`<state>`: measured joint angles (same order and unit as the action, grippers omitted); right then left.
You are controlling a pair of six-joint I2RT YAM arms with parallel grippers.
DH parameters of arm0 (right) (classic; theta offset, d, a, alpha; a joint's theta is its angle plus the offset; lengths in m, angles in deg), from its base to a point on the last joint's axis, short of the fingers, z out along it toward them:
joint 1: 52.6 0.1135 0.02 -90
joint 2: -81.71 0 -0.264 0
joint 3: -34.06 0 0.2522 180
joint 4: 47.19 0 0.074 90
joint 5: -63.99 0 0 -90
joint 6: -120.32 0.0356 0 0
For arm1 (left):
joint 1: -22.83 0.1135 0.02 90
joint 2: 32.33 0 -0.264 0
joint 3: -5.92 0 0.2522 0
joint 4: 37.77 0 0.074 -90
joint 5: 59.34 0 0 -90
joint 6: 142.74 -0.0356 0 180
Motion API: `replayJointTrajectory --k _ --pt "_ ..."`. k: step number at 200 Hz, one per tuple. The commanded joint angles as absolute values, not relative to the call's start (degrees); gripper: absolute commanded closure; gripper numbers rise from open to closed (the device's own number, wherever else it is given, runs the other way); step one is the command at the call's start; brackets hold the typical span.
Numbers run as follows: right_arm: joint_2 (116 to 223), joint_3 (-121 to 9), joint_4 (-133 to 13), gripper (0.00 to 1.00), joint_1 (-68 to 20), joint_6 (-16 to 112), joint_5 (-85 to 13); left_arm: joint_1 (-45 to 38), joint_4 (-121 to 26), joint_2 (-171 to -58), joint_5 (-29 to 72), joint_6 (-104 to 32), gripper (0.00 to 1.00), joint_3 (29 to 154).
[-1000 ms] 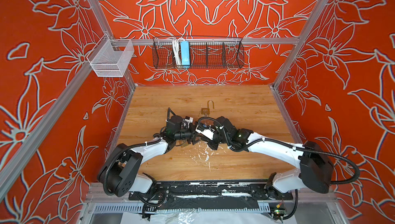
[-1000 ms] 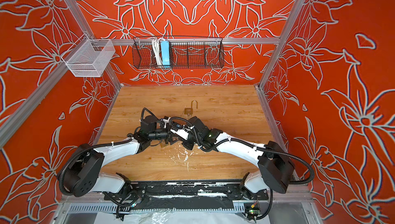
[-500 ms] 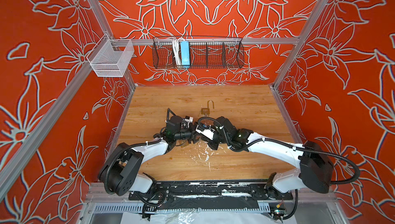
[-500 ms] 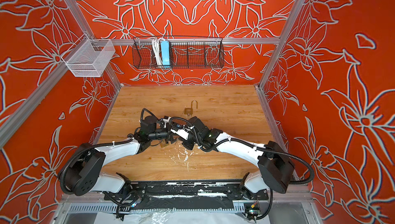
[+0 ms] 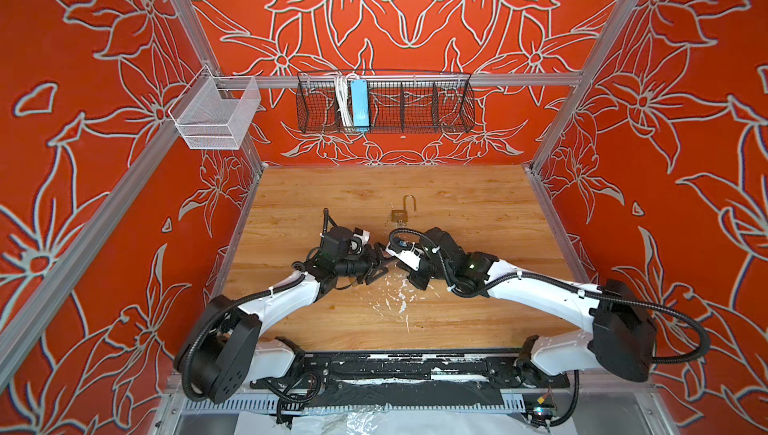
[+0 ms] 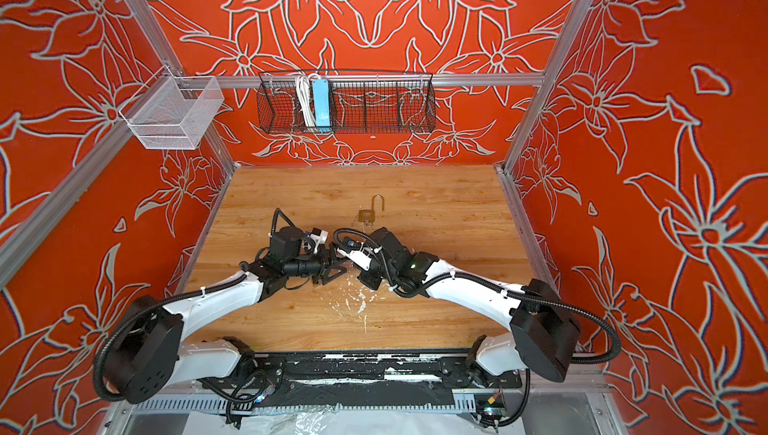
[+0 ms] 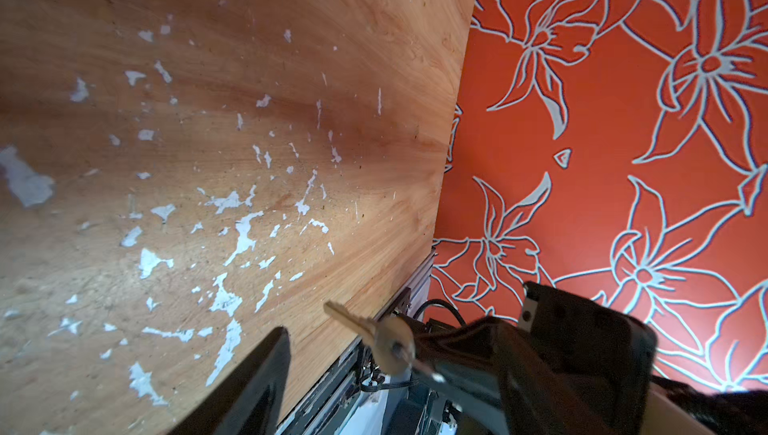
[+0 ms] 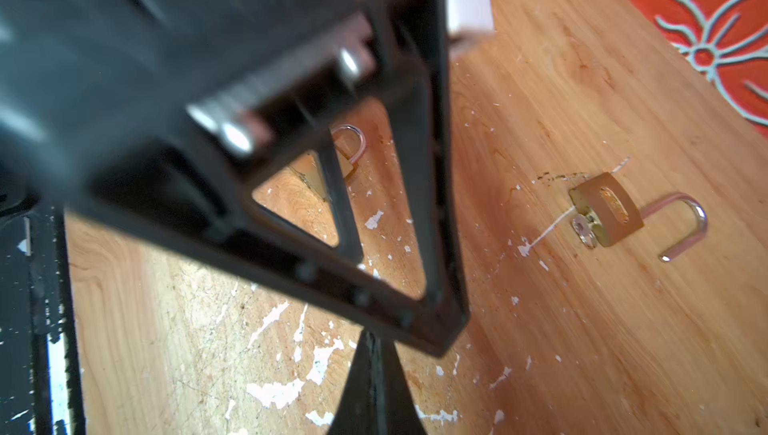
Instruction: Unlock with the key
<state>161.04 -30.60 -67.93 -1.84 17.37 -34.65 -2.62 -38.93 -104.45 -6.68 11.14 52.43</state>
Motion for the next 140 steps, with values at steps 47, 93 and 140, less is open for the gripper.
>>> replayJointTrajectory --k 47,93,140 --pt "158.46 -29.69 -68.24 1.00 -1.53 18.81 -33.09 -2.13 -55.37 -92.46 6.64 -9.55 0.33 51.08" --pt "158.00 -33.36 -70.95 1.00 -1.62 19.48 -40.55 -4.59 -35.46 -75.52 9.71 -30.70 0.50 39.20" --pt "157.56 -36.55 -69.33 1.00 -1.60 24.58 -46.92 -6.66 -24.27 -66.76 11.07 -50.11 0.55 31.33"
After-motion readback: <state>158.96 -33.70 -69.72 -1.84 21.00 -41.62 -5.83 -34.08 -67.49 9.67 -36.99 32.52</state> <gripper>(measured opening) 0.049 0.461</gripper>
